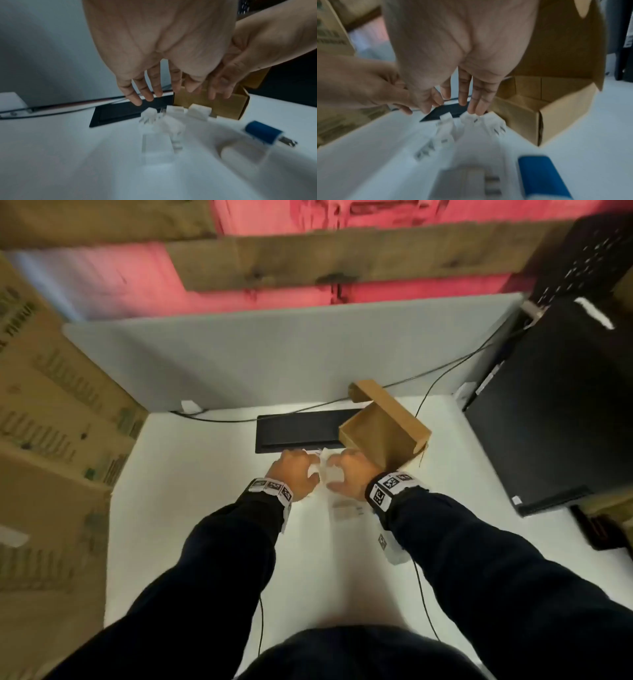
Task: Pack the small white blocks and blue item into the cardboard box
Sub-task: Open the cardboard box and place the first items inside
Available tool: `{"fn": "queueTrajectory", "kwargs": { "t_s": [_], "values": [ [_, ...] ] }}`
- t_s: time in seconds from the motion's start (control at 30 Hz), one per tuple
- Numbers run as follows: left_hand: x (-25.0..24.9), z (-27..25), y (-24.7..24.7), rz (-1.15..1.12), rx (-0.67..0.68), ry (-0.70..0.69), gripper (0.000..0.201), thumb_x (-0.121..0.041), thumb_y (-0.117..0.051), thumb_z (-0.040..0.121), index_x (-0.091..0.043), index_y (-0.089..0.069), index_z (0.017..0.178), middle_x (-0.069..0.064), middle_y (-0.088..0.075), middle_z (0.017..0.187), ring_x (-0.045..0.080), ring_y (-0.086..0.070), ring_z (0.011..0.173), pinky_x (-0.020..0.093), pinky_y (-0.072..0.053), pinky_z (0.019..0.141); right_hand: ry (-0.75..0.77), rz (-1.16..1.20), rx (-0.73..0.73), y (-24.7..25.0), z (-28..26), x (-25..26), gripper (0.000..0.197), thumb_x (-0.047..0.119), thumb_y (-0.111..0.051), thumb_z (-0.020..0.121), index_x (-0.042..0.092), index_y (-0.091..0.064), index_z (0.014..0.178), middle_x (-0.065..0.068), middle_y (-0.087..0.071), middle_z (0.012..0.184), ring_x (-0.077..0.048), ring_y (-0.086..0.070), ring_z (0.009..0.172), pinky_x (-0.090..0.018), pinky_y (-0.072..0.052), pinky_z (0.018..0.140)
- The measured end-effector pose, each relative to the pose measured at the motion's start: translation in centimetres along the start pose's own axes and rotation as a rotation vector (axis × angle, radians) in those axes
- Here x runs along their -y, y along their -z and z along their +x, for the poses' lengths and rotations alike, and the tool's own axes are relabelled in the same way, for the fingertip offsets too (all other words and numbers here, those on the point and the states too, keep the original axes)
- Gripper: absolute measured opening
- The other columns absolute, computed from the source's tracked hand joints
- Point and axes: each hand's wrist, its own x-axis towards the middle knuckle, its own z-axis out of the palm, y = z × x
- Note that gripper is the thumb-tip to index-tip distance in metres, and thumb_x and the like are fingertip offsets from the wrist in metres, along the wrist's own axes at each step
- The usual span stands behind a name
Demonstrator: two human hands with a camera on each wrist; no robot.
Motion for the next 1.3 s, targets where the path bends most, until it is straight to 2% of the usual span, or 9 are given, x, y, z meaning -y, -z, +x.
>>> {"fn": "queueTrajectory", "kwargs": {
  "t_s": [0.17,0.23,0.4,0.6,0.77,0.97,1.13,1.2,1.3],
  "values": [
    [0.9,-0.1,-3.1,0.126,0.076,0.047,0.05,-0.041,-0.059,0.089,-0.03,-0.054,0.138,0.003,-0.045,0.15,0.03,-0.039,0.133,0.047,-0.042,0.105,-0.077,-0.16,0.376,-3.8,0.0,-1.8,0.068,0.046,-0.08,0.073,0.03,-0.053,0.133,-0.001,-0.053,0.131,-0.026,-0.052,0.123,-0.04,-0.048,0.101],
    [1.2,0.3,-3.8,0.142,0.074,0.041,0.048,-0.041,-0.059,0.089,-0.031,-0.055,0.136,0.004,-0.042,0.151,0.03,-0.038,0.132,0.047,-0.041,0.105,-0.04,-0.238,0.42,-4.6,0.5,-2.3,0.066,0.041,-0.079,0.073,0.028,-0.053,0.132,-0.003,-0.051,0.129,-0.027,-0.051,0.121,-0.04,-0.049,0.099],
    [1.0,1.6,-3.9,0.177,-0.04,0.014,0.04,-0.036,-0.054,0.091,-0.024,-0.061,0.129,0.005,-0.047,0.14,0.029,-0.04,0.124,0.046,-0.039,0.101,0.011,-0.269,0.367,-5.5,0.8,-3.0,0.034,0.018,-0.07,0.081,0.023,-0.06,0.113,-0.005,-0.059,0.116,-0.028,-0.059,0.105,-0.036,-0.051,0.081],
    [-1.5,6.0,-1.6,0.125,-0.122,-0.11,0.049,-0.028,-0.058,0.087,-0.029,-0.053,0.136,0.003,-0.042,0.146,0.029,-0.038,0.128,0.047,-0.038,0.101,-0.045,-0.126,0.114,-3.6,0.7,-4.0,0.046,0.04,-0.068,0.077,0.019,-0.06,0.117,-0.003,-0.062,0.117,-0.027,-0.06,0.105,-0.038,-0.053,0.088],
    [-4.0,8.9,-0.8,0.188,0.005,-0.16,0.046,-0.012,-0.056,0.084,-0.026,-0.058,0.127,0.004,-0.026,0.16,0.034,-0.033,0.134,0.052,-0.036,0.102,-0.107,0.134,-0.14,-0.2,-1.6,-6.8,0.048,0.047,-0.069,0.077,0.022,-0.062,0.118,-0.001,-0.063,0.111,-0.024,-0.062,0.095,-0.035,-0.054,0.08],
    [-7.6,8.2,-2.4,0.114,0.021,-0.097,0.044,-0.016,-0.056,0.087,-0.015,-0.056,0.131,0.012,-0.046,0.132,0.034,-0.051,0.117,0.048,-0.044,0.1,-0.302,0.202,-0.317,1.6,-4.0,-11.5,0.047,0.039,-0.073,0.085,0.018,-0.059,0.124,-0.01,-0.06,0.121,-0.032,-0.061,0.106,-0.042,-0.053,0.092],
    [-11.5,5.3,-5.2,0.008,0.082,-0.13,0.029,-0.029,-0.047,0.087,-0.016,-0.066,0.103,0.013,-0.06,0.106,0.035,-0.058,0.099,0.047,-0.051,0.089,-0.318,0.22,-0.417,0.9,-5.2,-13.6,0.047,0.029,-0.072,0.087,0.014,-0.06,0.13,-0.014,-0.063,0.127,-0.034,-0.058,0.117,-0.039,-0.047,0.099],
    [-12.7,4.2,-6.4,-0.116,0.094,-0.162,0.021,-0.026,-0.05,0.087,-0.017,-0.069,0.085,0.008,-0.064,0.086,0.027,-0.061,0.081,0.04,-0.054,0.08,-0.339,0.229,-0.427,0.5,-5.6,-13.9,0.046,0.031,-0.071,0.088,0.014,-0.059,0.13,-0.014,-0.066,0.12,-0.033,-0.062,0.11,-0.036,-0.049,0.092],
    [-14.0,3.2,-6.9,-0.403,0.051,-0.105,0.013,-0.015,-0.061,0.088,-0.015,-0.074,0.086,-0.009,-0.057,0.057,0.001,-0.057,0.058,0.014,-0.049,0.066,-0.354,0.306,-0.424,0.0,-5.9,-14.0,0.041,0.036,-0.075,0.086,0.021,-0.057,0.119,-0.009,-0.07,0.107,-0.028,-0.066,0.097,-0.036,-0.055,0.085]
  ]
}}
